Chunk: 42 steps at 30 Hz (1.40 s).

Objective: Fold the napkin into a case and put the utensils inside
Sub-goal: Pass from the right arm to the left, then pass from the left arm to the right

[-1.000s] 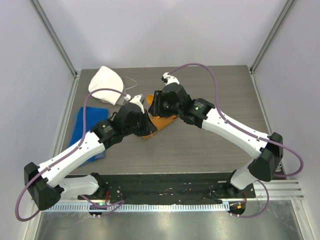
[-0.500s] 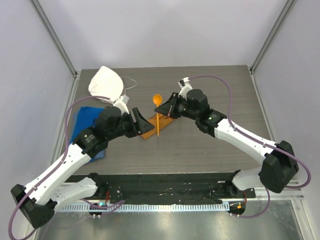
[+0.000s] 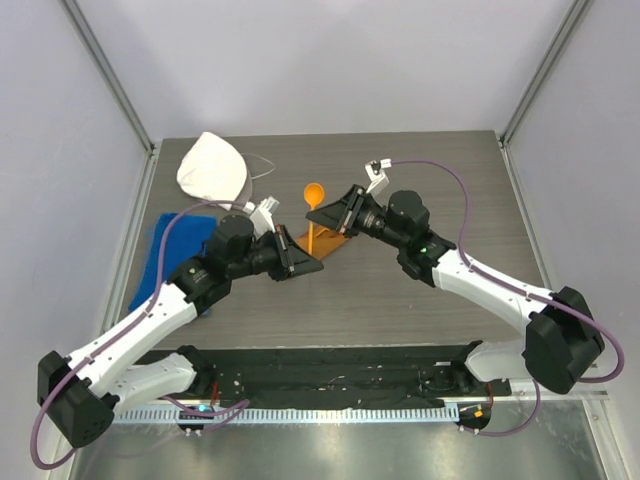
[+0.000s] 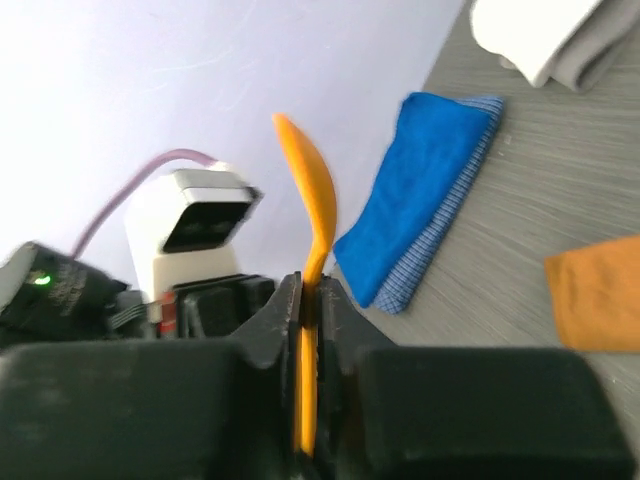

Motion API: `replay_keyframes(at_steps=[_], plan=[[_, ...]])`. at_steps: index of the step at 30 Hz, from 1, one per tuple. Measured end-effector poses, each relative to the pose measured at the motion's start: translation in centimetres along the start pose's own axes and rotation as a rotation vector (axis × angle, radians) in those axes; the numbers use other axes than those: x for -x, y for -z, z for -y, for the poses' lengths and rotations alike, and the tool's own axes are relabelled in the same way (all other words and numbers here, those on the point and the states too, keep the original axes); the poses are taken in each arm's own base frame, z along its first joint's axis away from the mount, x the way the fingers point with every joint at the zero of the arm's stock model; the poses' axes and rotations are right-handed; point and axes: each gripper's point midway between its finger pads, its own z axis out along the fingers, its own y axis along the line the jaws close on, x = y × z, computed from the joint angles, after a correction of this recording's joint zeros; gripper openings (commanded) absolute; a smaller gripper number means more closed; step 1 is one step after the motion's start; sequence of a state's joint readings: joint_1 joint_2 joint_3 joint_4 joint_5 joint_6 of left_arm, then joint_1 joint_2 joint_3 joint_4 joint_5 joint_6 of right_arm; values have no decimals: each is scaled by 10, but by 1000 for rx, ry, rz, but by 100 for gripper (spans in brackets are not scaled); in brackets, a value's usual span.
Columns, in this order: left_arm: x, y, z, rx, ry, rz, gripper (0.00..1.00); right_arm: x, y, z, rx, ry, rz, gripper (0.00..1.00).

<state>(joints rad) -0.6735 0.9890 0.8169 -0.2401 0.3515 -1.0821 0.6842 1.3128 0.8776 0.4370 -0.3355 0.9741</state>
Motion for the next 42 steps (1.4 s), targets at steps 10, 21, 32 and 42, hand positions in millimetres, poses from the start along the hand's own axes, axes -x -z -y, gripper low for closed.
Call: replay_keyframes(at_steps=[10, 21, 32, 42], plan=[[29, 5, -25, 215, -143, 89, 0, 6, 0, 0, -252, 134, -43, 54], [22, 2, -59, 347, -200, 39, 0, 7, -41, 10, -401, 254, -138, 47], [22, 1, -64, 363, -236, 24, 0, -32, -50, 50, -523, 267, -280, 41], [20, -2, -72, 390, -255, -4, 0, -19, -60, 45, -534, 294, -246, 36]])
